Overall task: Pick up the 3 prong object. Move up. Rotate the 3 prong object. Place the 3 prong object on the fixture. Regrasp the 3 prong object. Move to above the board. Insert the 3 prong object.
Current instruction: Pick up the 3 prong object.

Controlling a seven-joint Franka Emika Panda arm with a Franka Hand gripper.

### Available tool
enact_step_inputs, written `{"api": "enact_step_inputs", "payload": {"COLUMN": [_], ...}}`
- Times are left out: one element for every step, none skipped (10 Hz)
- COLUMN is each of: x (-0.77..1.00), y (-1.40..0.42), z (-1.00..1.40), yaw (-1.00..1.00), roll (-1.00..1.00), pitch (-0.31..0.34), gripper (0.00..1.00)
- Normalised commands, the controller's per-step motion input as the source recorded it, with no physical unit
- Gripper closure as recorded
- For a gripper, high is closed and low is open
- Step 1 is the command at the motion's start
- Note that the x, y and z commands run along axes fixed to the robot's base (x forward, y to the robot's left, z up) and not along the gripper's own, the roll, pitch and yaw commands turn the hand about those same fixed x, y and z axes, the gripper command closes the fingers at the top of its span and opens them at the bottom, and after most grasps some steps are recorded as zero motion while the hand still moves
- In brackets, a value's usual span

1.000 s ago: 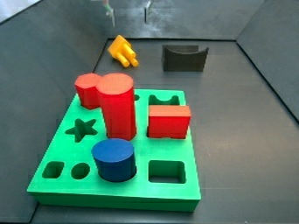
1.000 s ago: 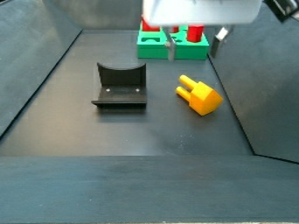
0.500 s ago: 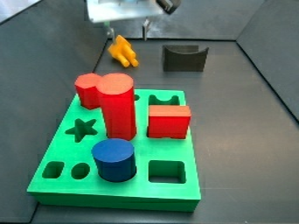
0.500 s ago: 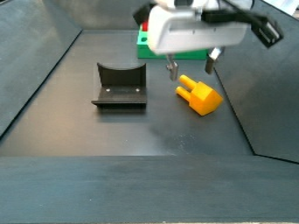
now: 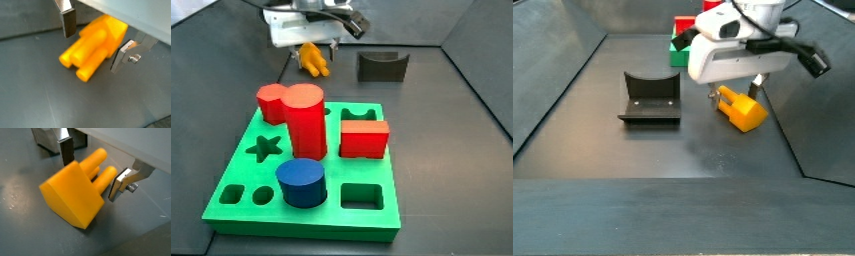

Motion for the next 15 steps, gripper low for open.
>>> {"api": "enact_step_inputs", "payload": {"x": [-0.04,-0.09,-0.07,-0.01,0.00,0.00,0.00,0.00,0.00,0.00,0.00,0.00,0.00,0.00,0.00], "y": [0.00,0.00,0.00,0.00,0.02,0.00,0.00,0.00,0.00,0.00,0.00,0.00,0.00,0.00,0.00], "z": [-0.45,-0.35,-0.28,-0.20,-0.08,-0.01,0.00,0.00,0.00,0.00,0.00,0.00,0.00,0.00,0.00], "yaw": [0.01,0.00,0.00,0.00,0.00,0.00,0.00,0.00,0.00,0.00,0.00,0.00,0.00,0.00,0.00], "roll": [-0.27,-0.29,-0.24,-0.22,-0.11,-0.02,0.00,0.00,0.00,0.00,0.00,0.00,0.00,0.00,0.00], "pitch": [-0.179,-0.179,-0.144,-0.096,-0.061,-0.006,0.000,0.000,0.000,0.000,0.000,0.000,0.000,0.000,0.000], "gripper": [0.00,0.00,0.00,0.00,0.00,0.00,0.00,1.00,1.00,1.00,1.00,1.00,1.00,1.00,1.00]}}
